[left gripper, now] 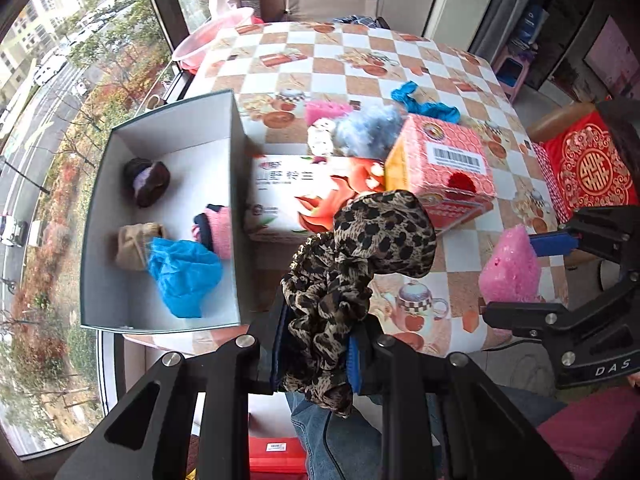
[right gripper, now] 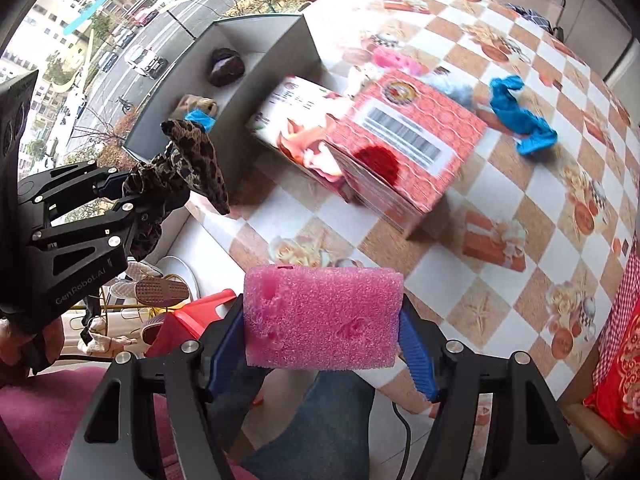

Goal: Organize soft objects
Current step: 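Carry the scrunchie and pink foam block over the white box with both tools, then open both tools to drop the scrunchie and pink foam block into the box, then move both tools back to the remaining soft items on the table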

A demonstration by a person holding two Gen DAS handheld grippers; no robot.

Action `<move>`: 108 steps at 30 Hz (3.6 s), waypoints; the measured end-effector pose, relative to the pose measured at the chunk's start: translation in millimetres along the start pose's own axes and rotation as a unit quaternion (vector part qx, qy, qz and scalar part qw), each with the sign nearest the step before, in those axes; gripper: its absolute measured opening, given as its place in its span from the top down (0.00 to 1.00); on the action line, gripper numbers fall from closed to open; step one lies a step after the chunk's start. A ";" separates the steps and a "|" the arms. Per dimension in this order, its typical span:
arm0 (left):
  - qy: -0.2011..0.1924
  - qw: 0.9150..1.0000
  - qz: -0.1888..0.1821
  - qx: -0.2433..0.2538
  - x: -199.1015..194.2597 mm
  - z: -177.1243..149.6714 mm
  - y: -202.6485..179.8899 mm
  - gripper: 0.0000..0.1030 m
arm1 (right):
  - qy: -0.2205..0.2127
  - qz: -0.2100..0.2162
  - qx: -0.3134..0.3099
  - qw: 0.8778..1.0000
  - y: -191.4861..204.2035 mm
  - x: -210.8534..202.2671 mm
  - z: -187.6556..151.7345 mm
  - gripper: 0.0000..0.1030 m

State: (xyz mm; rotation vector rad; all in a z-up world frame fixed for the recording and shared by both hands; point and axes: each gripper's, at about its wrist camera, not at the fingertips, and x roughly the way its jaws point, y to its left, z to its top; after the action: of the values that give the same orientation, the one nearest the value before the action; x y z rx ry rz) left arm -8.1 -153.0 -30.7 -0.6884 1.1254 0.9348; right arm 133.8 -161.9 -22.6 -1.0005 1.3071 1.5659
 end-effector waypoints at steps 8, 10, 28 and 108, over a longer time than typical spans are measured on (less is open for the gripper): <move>-0.015 1.000 0.020 -0.018 -16.3 5.2 97.3 0.75 | -0.017 0.012 -0.013 1.000 67.0 15.0 69.2 0.31; -0.016 0.999 0.019 -0.023 -15.0 7.2 118.2 0.75 | -0.016 0.007 -0.019 1.000 82.4 20.6 85.9 0.31; 0.004 0.997 -0.018 -0.077 25.8 -1.5 215.4 0.75 | 0.033 -0.036 -0.045 0.998 152.6 70.7 173.7 0.31; 0.031 0.994 -0.101 0.035 28.5 103.3 149.0 0.00 | -0.061 -0.046 0.300 0.951 -67.1 -90.7 160.2 0.00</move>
State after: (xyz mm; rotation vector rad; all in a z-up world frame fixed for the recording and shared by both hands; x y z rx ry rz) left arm -91.0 10.7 -27.2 -0.7629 1.1150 0.7021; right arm 217.2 -6.8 63.2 -0.5597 1.4952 1.0354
